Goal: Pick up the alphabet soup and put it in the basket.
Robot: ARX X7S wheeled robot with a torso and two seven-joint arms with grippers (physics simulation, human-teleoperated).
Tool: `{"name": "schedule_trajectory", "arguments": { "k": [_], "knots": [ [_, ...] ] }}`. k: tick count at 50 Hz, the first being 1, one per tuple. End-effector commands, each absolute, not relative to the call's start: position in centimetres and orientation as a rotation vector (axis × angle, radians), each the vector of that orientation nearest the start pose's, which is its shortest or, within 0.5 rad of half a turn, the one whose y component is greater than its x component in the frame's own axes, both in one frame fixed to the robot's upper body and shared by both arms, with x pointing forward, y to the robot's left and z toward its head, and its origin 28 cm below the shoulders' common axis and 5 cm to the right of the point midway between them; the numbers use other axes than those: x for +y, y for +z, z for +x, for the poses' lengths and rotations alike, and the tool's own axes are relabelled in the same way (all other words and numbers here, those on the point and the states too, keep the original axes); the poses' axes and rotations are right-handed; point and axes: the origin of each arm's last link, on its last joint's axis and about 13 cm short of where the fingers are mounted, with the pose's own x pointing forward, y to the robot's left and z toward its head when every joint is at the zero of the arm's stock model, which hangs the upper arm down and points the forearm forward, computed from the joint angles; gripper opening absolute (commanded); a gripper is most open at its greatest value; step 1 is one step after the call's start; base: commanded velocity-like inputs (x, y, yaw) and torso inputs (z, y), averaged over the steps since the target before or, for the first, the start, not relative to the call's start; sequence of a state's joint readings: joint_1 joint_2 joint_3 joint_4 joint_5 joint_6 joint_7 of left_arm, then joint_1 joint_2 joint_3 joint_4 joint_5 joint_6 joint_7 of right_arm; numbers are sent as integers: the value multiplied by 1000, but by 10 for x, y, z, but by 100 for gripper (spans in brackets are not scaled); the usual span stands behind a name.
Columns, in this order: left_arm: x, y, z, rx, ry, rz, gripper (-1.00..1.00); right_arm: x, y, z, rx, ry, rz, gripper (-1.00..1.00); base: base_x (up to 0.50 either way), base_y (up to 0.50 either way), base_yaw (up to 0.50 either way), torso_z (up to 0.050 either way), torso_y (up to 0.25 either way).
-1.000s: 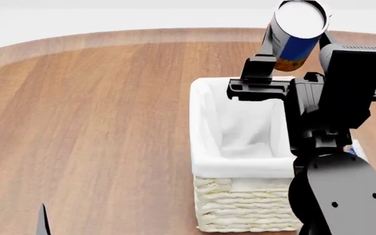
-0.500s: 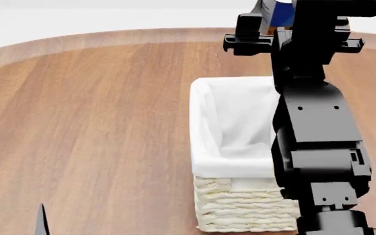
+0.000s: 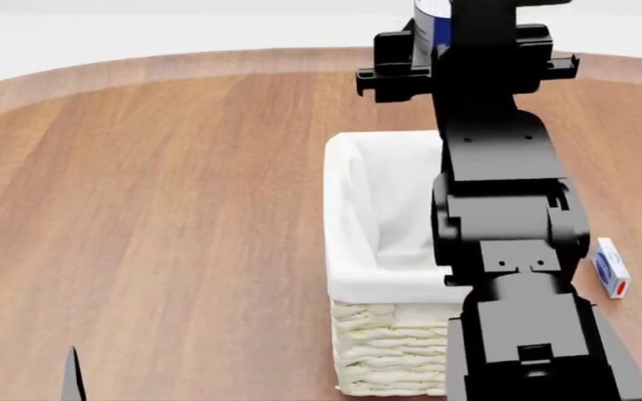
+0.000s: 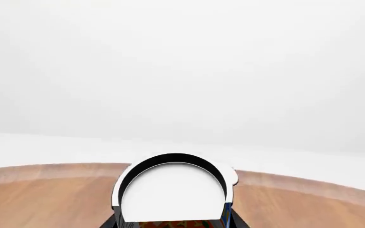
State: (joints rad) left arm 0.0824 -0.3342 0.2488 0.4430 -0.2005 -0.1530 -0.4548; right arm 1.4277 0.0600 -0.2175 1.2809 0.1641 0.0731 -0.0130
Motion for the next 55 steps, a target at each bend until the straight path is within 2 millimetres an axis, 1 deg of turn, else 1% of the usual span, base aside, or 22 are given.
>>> {"name": "schedule_trajectory", "arguments": {
  "k": [1, 3, 4, 6, 10, 17, 22, 29, 41, 52, 55],
  "knots": [
    [213, 72, 183, -142, 107, 56, 100, -106, 243, 439, 22, 48, -104, -100, 0, 0, 0, 0, 0],
    [213, 71, 183, -140, 106, 56, 100, -105, 242, 439, 36, 43, -111, -100, 0, 0, 0, 0, 5],
    [213, 71, 183, -139, 106, 55, 100, -104, 241, 438, 66, 53, -88, -100, 0, 0, 0, 0, 0],
    [213, 71, 184, -139, 106, 56, 100, -104, 237, 437, 98, 52, -128, -100, 0, 0, 0, 0, 0],
    [213, 71, 184, -138, 107, 55, 100, -102, 233, 436, 143, 64, -135, -100, 0, 0, 0, 4, 0],
    [213, 71, 183, -139, 107, 56, 100, -105, 226, 433, 240, 61, -121, -100, 0, 0, 0, 0, 1],
    [213, 70, 183, -137, 108, 57, 100, -105, 218, 430, 309, 68, -161, -100, 0, 0, 0, 0, 0],
    [213, 70, 184, -136, 108, 58, 100, -109, 210, 428, 350, 51, -133, -100, 0, 0, 0, 0, 0],
    [213, 69, 184, -133, 109, 57, 100, -113, 187, 422, 423, 40, -108, -100, 0, 0, 0, 0, 1],
    [213, 68, 185, -132, 113, 60, 100, -112, 176, 420, 435, 49, -70, -100, 0, 0, 0, 0, 1],
    [213, 68, 185, -132, 112, 61, 100, -112, 169, 419, 442, 51, -66, -100, 0, 0, 0, 0, 0]
  ]
}}
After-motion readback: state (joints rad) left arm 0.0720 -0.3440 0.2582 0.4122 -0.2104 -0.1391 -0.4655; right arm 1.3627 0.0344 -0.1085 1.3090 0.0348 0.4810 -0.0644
